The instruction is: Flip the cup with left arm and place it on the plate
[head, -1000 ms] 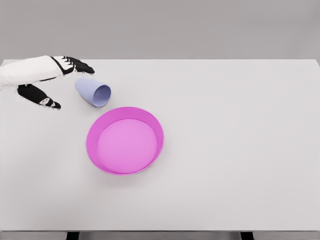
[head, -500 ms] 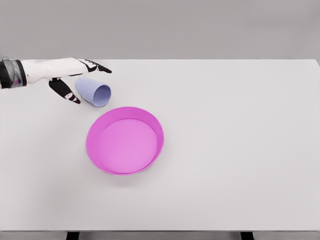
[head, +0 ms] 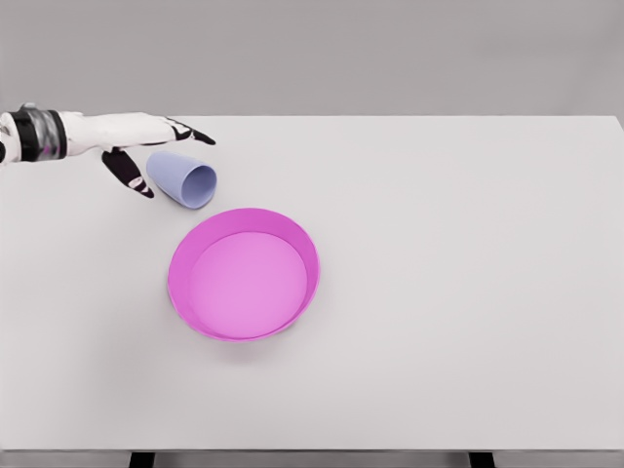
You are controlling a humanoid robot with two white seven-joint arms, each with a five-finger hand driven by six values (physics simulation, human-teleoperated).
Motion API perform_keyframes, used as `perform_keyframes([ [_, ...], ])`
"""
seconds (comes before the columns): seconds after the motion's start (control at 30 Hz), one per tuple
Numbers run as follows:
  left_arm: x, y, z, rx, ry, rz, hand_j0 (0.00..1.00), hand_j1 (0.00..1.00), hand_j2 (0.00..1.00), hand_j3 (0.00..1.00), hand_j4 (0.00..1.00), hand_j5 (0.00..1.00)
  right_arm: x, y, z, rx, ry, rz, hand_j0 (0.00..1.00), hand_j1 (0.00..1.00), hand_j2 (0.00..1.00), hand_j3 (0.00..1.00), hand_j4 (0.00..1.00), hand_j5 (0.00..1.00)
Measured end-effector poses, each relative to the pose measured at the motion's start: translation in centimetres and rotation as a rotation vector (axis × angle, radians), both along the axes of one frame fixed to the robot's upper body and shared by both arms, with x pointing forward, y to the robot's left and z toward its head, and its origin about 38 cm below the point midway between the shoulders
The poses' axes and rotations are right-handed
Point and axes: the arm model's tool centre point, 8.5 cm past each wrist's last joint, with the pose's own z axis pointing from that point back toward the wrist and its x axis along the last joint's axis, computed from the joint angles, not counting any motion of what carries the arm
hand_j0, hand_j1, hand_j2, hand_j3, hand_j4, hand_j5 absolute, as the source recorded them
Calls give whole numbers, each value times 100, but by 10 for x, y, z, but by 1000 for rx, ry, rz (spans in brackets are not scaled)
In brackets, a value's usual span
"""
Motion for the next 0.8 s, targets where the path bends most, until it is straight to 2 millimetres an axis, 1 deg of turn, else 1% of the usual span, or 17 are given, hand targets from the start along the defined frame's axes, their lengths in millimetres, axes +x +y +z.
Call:
perform_keyframes([
  [0.13, 1, -6, -4, 0, 5, -7, 100, 100, 100, 100, 100, 100, 0, 0, 0, 0, 0, 0, 100, 100, 100, 100, 100, 100],
  [0.33, 2, -6, -3, 1, 4, -6, 100, 100, 100, 100, 100, 100, 0, 0, 0, 0, 0, 0, 100, 100, 100, 100, 100, 100],
  [0.47, 6, 2, -5, 17, 10, 25, 100, 100, 100, 100, 100, 100, 0, 0, 0, 0, 0, 0, 100, 100, 100, 100, 100, 100],
  [0.6, 11, 3, -16, 40, 29, 47, 100, 100, 100, 100, 100, 100, 0, 0, 0, 0, 0, 0, 100, 100, 100, 100, 100, 100],
  [0.7, 13, 0, -22, 53, 39, 50, 100, 100, 100, 100, 100, 100, 0, 0, 0, 0, 0, 0, 100, 100, 100, 100, 100, 100],
  [0.8, 16, -6, -24, 55, 42, 49, 100, 100, 100, 100, 100, 100, 0, 0, 0, 0, 0, 0, 100, 100, 100, 100, 100, 100],
])
